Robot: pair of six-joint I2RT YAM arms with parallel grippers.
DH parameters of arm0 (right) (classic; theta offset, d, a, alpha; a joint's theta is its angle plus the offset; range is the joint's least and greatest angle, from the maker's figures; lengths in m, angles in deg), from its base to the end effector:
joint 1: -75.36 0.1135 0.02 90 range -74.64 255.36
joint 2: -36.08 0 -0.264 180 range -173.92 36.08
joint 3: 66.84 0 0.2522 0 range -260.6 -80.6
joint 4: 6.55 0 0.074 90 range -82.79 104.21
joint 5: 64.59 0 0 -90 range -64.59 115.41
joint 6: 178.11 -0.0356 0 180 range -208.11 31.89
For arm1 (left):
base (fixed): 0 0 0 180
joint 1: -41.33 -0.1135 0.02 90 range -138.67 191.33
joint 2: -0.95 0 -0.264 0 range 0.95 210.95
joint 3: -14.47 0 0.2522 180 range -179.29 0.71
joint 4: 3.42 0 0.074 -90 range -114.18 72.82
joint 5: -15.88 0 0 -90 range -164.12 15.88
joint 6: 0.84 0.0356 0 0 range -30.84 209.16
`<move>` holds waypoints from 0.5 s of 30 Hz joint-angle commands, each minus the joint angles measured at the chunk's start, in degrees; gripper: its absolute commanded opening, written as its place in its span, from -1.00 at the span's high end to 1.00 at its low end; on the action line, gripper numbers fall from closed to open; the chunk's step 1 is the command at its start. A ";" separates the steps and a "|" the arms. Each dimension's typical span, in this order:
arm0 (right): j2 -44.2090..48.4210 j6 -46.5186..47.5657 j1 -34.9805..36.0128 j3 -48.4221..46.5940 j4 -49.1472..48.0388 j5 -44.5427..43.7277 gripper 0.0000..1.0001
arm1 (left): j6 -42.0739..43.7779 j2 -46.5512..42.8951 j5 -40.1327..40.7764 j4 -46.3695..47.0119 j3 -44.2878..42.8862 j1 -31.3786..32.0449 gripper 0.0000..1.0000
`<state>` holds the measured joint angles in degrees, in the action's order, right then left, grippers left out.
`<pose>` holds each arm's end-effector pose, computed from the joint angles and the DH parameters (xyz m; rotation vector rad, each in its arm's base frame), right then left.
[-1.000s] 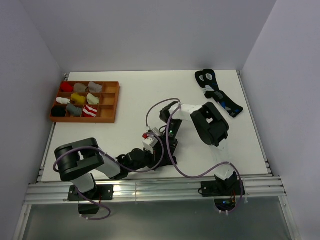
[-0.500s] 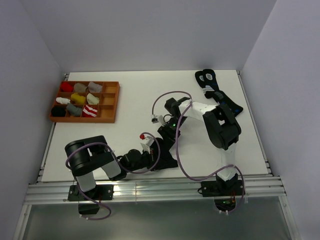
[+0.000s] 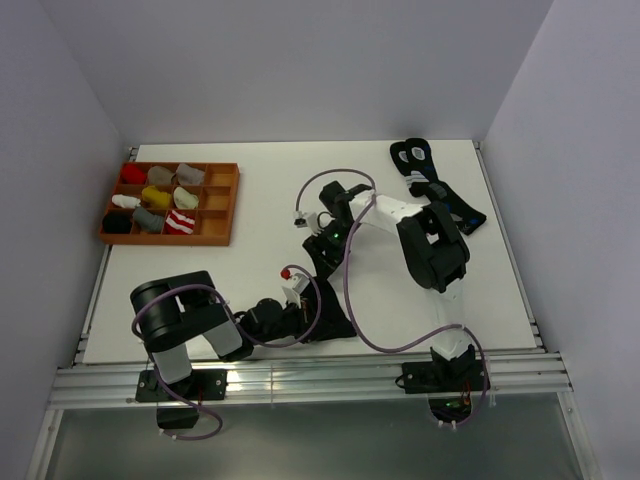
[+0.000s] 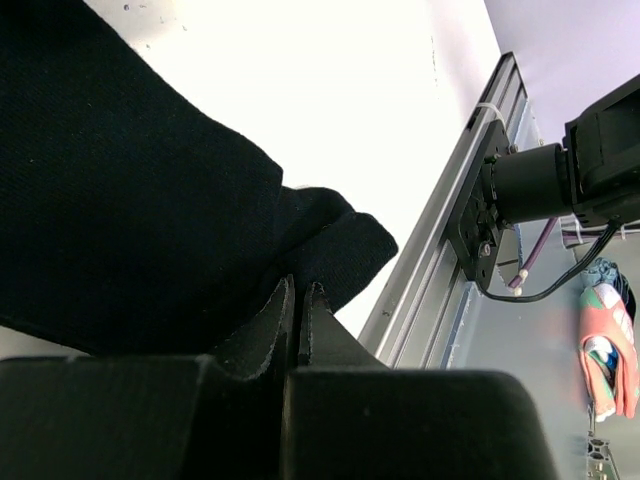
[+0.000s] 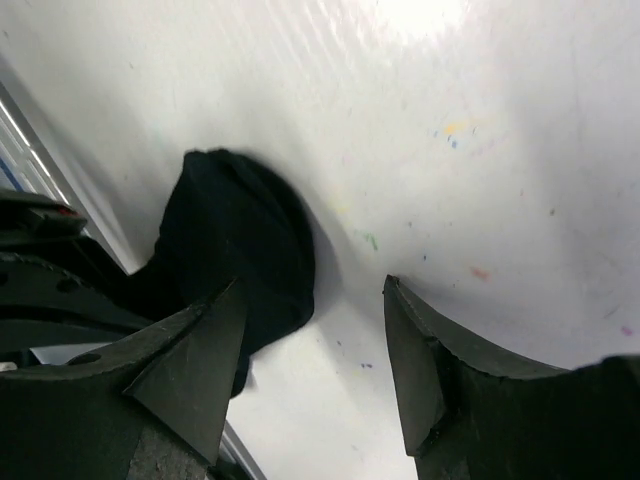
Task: Roll the socks
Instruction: Roll the sock at the center of the board.
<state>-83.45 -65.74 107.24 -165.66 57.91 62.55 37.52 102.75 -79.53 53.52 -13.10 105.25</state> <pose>0.3238 0.2267 0.1520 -1.3823 2.6067 0.9980 0.1056 -0.2233 0.0967 0.3047 2.1327 -1.3950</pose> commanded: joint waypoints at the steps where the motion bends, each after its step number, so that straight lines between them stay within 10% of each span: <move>1: -3.17 -0.14 -0.06 -3.09 -1.31 -0.24 -0.30 | 1.89 0.86 -2.24 -11.28 1.23 0.15 0.99; 15: -2.20 1.80 2.14 1.03 -0.78 -0.58 -0.16 | 2.86 -0.81 -2.94 -14.27 -0.17 -0.37 0.99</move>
<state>-85.24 -65.71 108.62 -167.03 57.80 64.67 37.67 101.40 -80.58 50.43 -13.86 104.79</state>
